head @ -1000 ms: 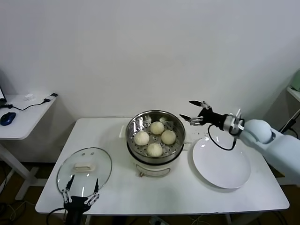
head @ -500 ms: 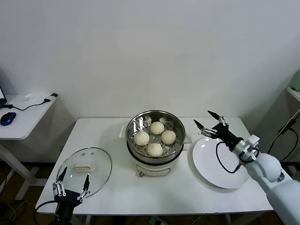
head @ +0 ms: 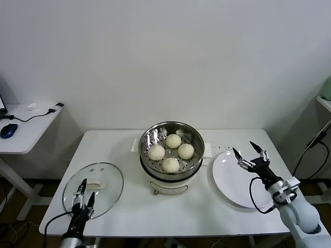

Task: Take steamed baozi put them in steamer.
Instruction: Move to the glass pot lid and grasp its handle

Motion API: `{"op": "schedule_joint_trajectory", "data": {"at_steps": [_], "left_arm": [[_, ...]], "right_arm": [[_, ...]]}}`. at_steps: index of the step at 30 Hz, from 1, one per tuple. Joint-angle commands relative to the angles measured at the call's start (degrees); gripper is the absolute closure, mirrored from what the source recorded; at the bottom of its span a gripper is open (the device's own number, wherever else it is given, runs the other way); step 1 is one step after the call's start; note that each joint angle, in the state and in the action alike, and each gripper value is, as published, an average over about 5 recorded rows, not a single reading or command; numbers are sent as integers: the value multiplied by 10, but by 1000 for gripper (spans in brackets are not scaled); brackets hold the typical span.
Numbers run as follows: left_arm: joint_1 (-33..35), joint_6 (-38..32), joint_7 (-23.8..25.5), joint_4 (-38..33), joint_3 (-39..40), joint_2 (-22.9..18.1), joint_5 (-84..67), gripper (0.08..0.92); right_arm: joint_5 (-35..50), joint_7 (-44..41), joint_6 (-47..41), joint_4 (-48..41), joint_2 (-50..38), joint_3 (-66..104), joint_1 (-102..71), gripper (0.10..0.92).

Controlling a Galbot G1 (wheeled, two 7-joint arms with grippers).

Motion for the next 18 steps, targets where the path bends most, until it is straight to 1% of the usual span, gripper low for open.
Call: {"op": "schedule_joint_trajectory", "data": {"at_steps": [1, 9, 18], "left_arm": [[-119, -32, -66, 194, -17, 21, 116, 177], [-175, -37, -80, 253, -31, 39, 100, 177], [-215, -42, -95, 290, -30, 54, 86, 177]], "right_arm": [[-46, -11, 10, -20, 41, 41, -42, 203], [-60, -13, 15, -31, 46, 39, -41, 203], [-76, -13, 26, -46, 53, 46, -41, 203]]}}
